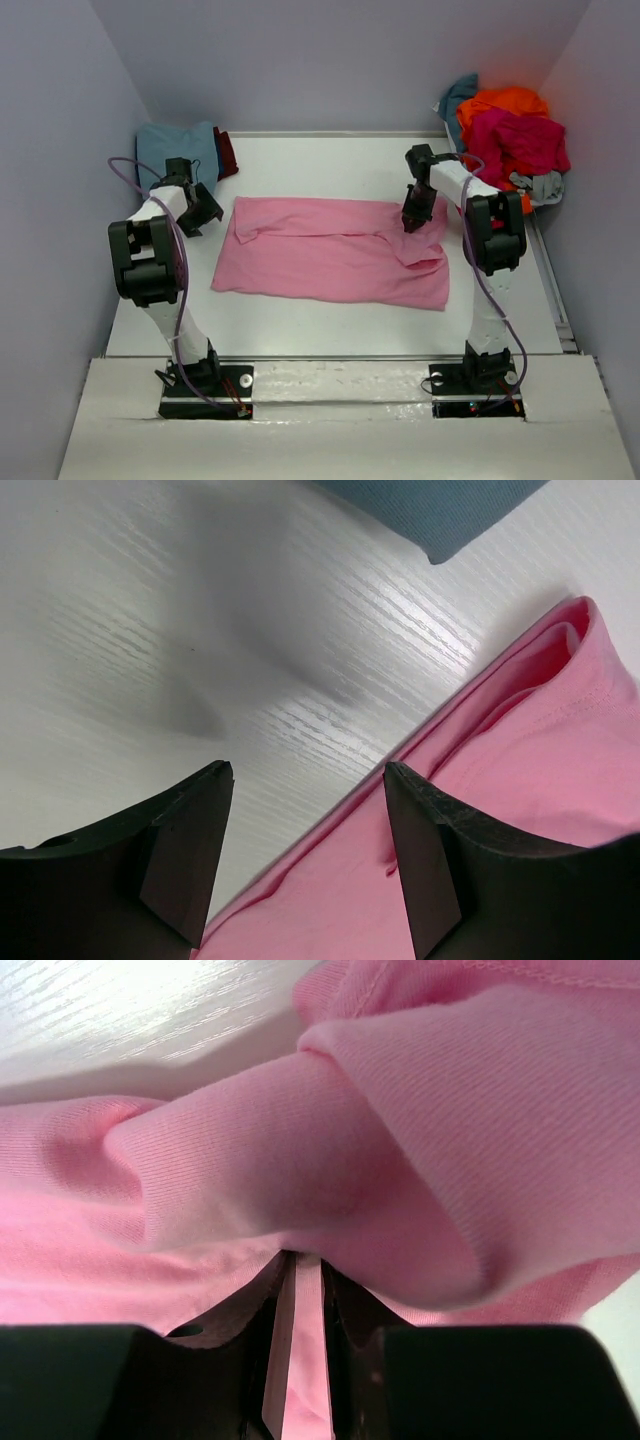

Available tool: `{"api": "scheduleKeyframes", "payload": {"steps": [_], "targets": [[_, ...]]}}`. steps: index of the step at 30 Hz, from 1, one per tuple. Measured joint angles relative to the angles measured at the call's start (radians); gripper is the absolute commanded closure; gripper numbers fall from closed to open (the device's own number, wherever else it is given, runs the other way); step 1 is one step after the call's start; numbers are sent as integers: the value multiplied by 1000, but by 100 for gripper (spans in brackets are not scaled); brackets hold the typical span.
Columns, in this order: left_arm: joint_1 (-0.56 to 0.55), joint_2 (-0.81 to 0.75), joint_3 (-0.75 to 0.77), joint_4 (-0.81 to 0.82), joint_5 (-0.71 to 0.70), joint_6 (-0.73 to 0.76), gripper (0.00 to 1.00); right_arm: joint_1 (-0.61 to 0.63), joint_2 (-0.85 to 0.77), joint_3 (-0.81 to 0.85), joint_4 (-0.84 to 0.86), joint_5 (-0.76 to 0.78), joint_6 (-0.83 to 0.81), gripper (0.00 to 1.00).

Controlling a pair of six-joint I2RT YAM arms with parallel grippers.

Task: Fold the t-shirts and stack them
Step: Fold the tshirt

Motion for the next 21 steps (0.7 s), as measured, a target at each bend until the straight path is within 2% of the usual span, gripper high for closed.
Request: {"api": "scheduleKeyframes", "payload": {"steps": [7, 15, 21], "targets": [[-47, 0, 20, -16, -59, 13, 27, 0, 0, 0, 3, -10, -25, 77], [-217, 10, 201, -57, -120, 61, 27, 0, 0, -1, 5, -14, -40, 77], [-267, 70, 312, -71, -119, 85, 27, 0, 0, -2, 7, -15, -41, 77]]}}
